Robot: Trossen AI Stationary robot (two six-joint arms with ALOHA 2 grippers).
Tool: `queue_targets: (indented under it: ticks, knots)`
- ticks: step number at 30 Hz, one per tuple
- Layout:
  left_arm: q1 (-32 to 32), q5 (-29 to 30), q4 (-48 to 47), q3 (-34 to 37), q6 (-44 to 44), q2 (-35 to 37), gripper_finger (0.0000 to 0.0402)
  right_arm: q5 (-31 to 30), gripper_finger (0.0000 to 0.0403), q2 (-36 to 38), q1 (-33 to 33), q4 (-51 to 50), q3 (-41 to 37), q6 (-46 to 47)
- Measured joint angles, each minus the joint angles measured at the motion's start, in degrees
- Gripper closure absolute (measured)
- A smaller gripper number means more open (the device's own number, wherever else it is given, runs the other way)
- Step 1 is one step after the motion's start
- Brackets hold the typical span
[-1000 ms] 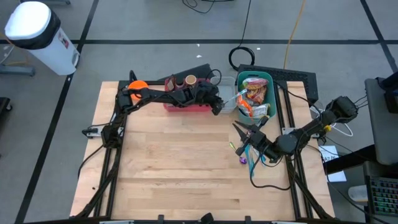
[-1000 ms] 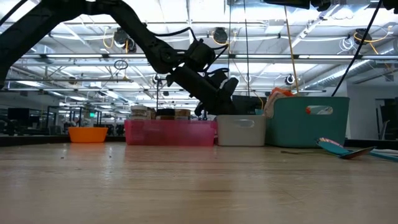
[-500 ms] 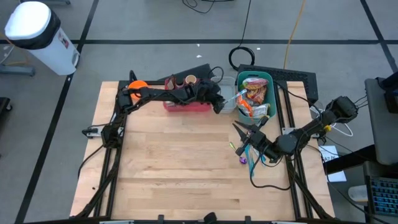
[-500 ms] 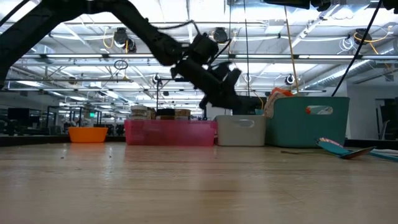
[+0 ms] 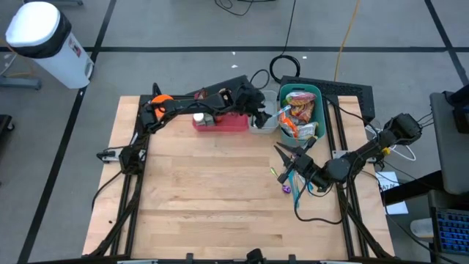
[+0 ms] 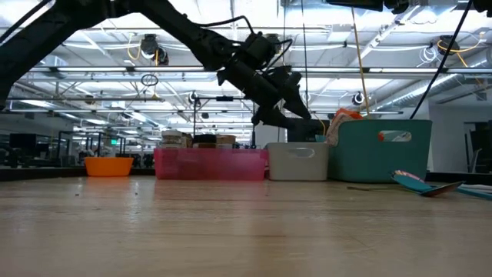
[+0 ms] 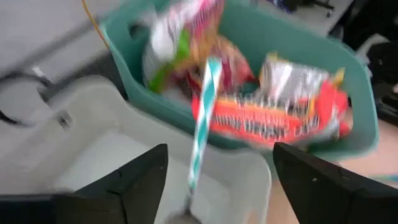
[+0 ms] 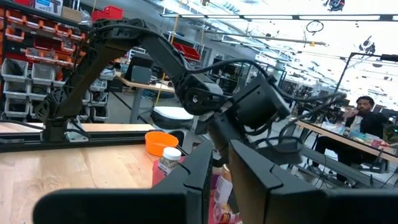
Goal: Pick & Place Food Item
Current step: Put the bottom white and blue spoon into the white bin
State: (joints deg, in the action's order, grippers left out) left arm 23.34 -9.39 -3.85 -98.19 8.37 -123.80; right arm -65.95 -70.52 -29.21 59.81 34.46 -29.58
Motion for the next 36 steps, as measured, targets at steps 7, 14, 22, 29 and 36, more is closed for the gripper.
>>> queue_targets:
  ticks: [7,14,22,29,36]
  knots:
    - [0.8,-11.7,-9.8,0.1,1.2,5.2,0.0092,-6.1,0.0358,0.0,-0.2,-0.6,0.0,3.0]
    - [-0.3,-14.3,-5.3,15.3,-6.5,24.1,0.0092,-10.3,0.0327,3.7,0.0,-1.0,1.3,0.0]
    - [-0.5,-9.1,22.5,47.9,-4.3,48.1,0.0092,-4.5,0.0238,8.8,5.8,-22.5,10.8,6.6]
    - [-0.4,8.5,29.0,61.0,-6.1,58.9,0.0092,41.0,0.0223,3.1,25.9,-60.4,26.2,38.4]
    - [0.8,12.4,28.6,64.4,-8.9,60.1,0.0092,51.0,0.0230,-2.1,50.9,-97.4,38.0,47.1]
